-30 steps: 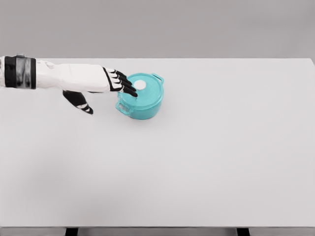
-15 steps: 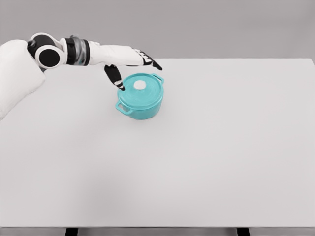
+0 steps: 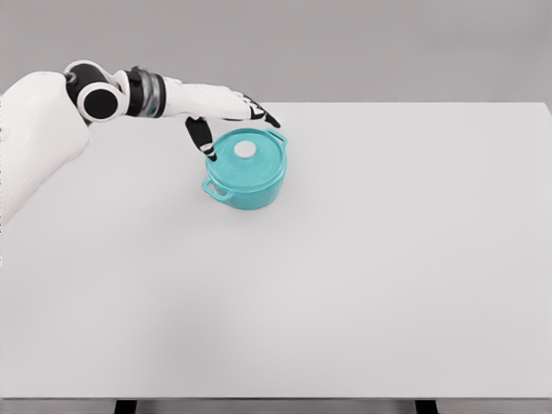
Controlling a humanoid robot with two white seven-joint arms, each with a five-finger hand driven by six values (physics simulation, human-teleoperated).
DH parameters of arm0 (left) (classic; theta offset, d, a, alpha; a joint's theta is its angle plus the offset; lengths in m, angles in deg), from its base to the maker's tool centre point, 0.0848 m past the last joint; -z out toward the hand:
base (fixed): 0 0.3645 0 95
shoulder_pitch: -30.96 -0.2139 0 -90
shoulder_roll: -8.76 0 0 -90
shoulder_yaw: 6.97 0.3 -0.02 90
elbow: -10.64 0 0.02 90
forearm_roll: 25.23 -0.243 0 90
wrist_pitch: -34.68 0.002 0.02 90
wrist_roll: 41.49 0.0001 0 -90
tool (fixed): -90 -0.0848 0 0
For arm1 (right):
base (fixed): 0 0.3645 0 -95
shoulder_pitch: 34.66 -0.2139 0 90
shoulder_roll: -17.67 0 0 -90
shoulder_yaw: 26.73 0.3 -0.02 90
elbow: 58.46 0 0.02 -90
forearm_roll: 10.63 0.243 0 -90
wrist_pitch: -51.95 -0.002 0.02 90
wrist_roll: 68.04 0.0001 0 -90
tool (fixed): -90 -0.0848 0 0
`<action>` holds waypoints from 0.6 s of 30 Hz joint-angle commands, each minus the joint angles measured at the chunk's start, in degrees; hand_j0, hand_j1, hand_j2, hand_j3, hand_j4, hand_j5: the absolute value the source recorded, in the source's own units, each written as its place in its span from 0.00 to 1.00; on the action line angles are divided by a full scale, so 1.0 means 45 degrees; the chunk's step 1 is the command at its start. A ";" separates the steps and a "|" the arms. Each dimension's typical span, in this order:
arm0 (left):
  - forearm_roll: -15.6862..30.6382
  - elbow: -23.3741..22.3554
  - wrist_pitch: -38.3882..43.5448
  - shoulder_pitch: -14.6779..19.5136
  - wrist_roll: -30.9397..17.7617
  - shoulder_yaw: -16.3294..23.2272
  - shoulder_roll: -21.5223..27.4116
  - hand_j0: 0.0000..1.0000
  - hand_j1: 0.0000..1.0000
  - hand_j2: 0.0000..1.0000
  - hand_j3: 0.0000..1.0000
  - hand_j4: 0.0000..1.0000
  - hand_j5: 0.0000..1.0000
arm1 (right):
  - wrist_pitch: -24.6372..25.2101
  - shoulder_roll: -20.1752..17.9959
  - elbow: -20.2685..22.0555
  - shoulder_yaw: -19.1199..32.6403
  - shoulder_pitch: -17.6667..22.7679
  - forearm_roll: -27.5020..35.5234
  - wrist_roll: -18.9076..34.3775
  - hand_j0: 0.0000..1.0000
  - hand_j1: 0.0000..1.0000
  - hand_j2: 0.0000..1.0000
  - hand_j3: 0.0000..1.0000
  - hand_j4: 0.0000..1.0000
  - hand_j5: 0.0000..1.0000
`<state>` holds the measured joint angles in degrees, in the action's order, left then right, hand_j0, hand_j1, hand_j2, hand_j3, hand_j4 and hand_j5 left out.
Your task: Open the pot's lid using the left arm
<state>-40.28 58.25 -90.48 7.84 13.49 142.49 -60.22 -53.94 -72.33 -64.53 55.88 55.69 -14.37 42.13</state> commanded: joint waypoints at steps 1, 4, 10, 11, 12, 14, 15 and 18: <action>-0.0033 -0.0228 0.0035 0.0000 0.0006 -0.0030 -0.0159 1.00 1.00 1.00 1.00 1.00 1.00 | -0.0005 -0.0001 0.0000 0.0001 0.0000 -0.0009 0.0010 1.00 1.00 1.00 1.00 1.00 1.00; -0.0013 -0.0248 0.0035 0.0000 0.0006 -0.0030 -0.0393 1.00 1.00 1.00 1.00 1.00 1.00 | -0.0005 -0.0001 0.0000 0.0001 0.0000 -0.0009 0.0011 1.00 1.00 1.00 1.00 1.00 1.00; -0.0013 -0.0345 0.0035 0.0000 0.0006 -0.0030 -0.0373 1.00 1.00 1.00 1.00 1.00 1.00 | -0.0005 -0.0001 0.0000 0.0001 0.0000 -0.0009 0.0011 1.00 1.00 1.00 1.00 1.00 1.00; -0.0033 -0.0345 0.0035 0.0000 0.0006 -0.0029 -0.0373 1.00 1.00 1.00 1.00 1.00 1.00 | -0.0005 -0.0001 0.0000 0.0001 0.0000 -0.0009 0.0010 1.00 1.00 1.00 1.00 1.00 1.00; -0.0072 -0.0345 0.0035 0.0000 0.0006 -0.0030 -0.0373 1.00 1.00 1.00 1.00 1.00 1.00 | -0.0005 -0.0001 0.0000 0.0001 0.0000 -0.0009 0.0011 1.00 1.00 1.00 1.00 1.00 1.00; -0.0072 -0.0345 0.0035 -0.0020 0.0006 -0.0010 -0.0373 0.91 0.91 0.91 0.91 0.91 0.91 | -0.0005 -0.0001 0.0000 0.0001 0.0000 -0.0009 -0.0009 1.00 1.00 1.00 1.00 1.00 1.00; -0.0072 -0.0345 0.0035 -0.0020 0.0006 -0.0010 -0.0354 0.82 0.82 0.82 0.82 0.82 0.82 | -0.0005 -0.0001 0.0000 0.0001 0.0000 -0.0009 -0.0009 1.00 1.00 1.00 1.00 1.00 1.00; -0.0072 -0.0345 0.0035 -0.0020 0.0006 -0.0010 -0.0354 0.76 0.76 0.76 0.76 0.76 0.76 | -0.0005 -0.0001 0.0000 0.0001 0.0000 -0.0009 -0.0009 1.00 1.00 1.00 1.00 1.00 1.00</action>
<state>-40.89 56.71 -90.48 7.75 13.49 142.56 -61.83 -53.94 -72.33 -64.53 55.88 55.69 -14.37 42.13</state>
